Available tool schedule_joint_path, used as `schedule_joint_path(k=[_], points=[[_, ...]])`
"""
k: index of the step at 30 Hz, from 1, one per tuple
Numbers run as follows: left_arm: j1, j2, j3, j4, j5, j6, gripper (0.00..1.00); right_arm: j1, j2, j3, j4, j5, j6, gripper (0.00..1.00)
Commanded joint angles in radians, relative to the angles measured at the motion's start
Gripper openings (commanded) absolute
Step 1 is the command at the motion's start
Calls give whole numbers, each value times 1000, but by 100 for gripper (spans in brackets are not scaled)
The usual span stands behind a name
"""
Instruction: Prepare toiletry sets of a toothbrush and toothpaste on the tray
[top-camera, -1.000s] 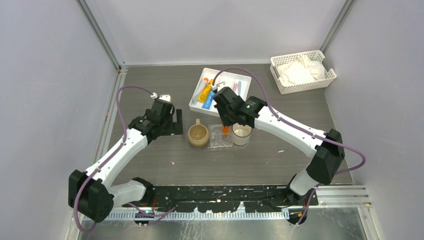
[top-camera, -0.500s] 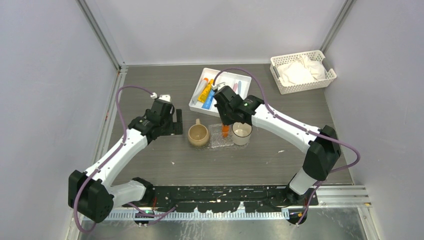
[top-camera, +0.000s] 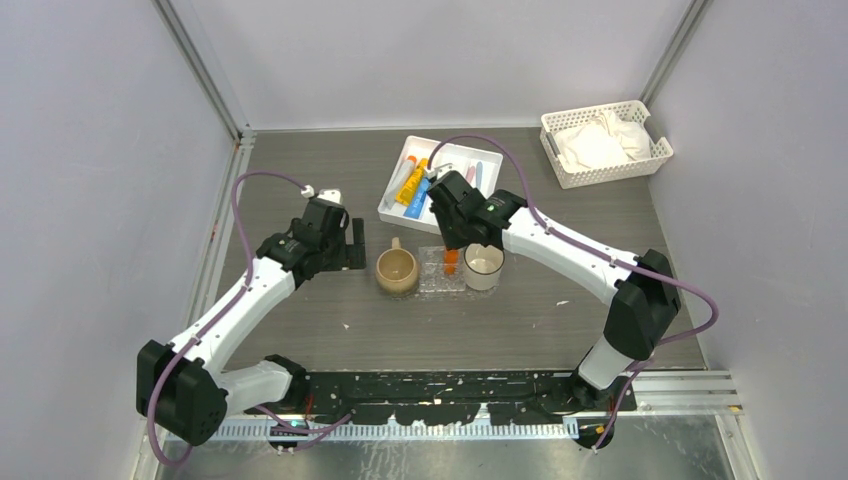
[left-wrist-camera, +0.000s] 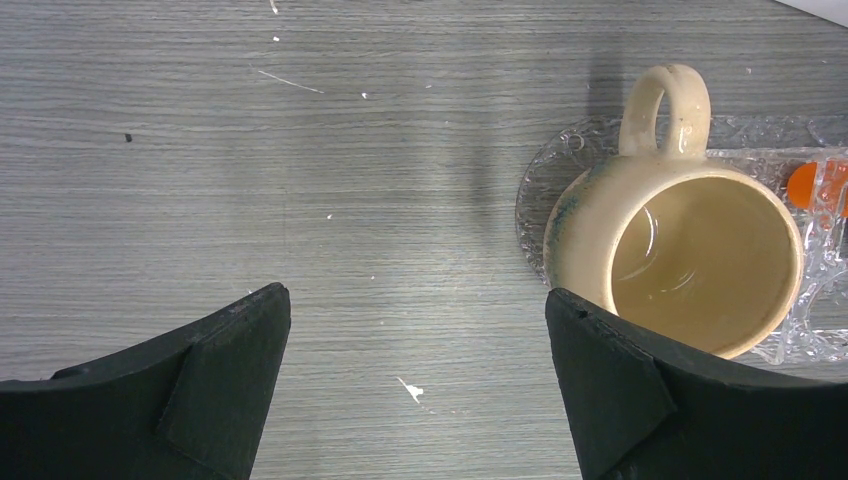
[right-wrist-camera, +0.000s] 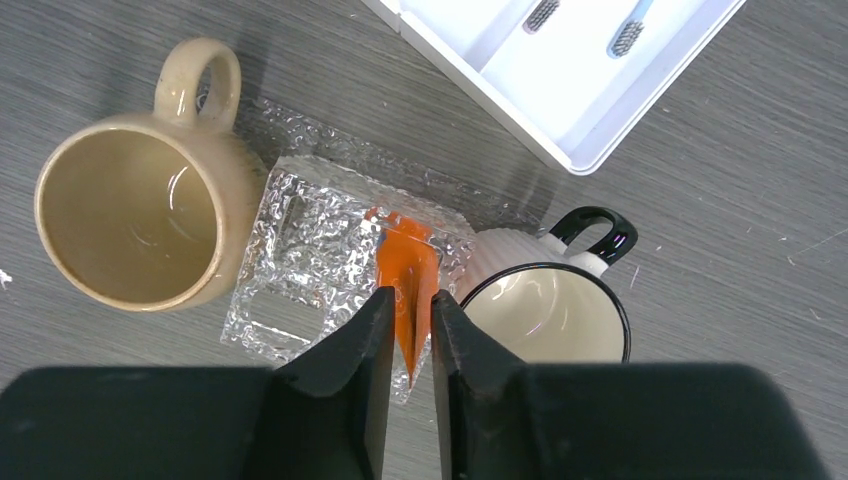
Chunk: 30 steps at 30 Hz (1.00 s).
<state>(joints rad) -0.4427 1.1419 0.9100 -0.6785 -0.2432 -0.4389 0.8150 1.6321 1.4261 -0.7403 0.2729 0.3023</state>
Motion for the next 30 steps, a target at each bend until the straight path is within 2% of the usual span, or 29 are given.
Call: schedule_joint_path(k=[1,9,14,16,20,24,26,30], points=[[7,-28,4,8,-9,-3,100,-5,-34,20,15,28,8,31],[10,-20,82,6,13,-3,100,-6,-78,74,-5,36,6,51],[86,44,180,149,203,-24,100,-12,-169,105,-25,102,10,64],[100,107,241,198,269,-26,99,-34,-216,99,-31,110,14,67],[106,299,409,234,340,-21,87,-107,-304,74,-49,67,28,68],[105,521,567,268,405,-27,71,-156,-366,13,-37,18,26,68],[104,604,628,270,402,-21,68,-175,-379,-26,-27,-2,24,68],[91,749,733,243,326,29,70,-221,-385,-122,21,-55,32,67]])
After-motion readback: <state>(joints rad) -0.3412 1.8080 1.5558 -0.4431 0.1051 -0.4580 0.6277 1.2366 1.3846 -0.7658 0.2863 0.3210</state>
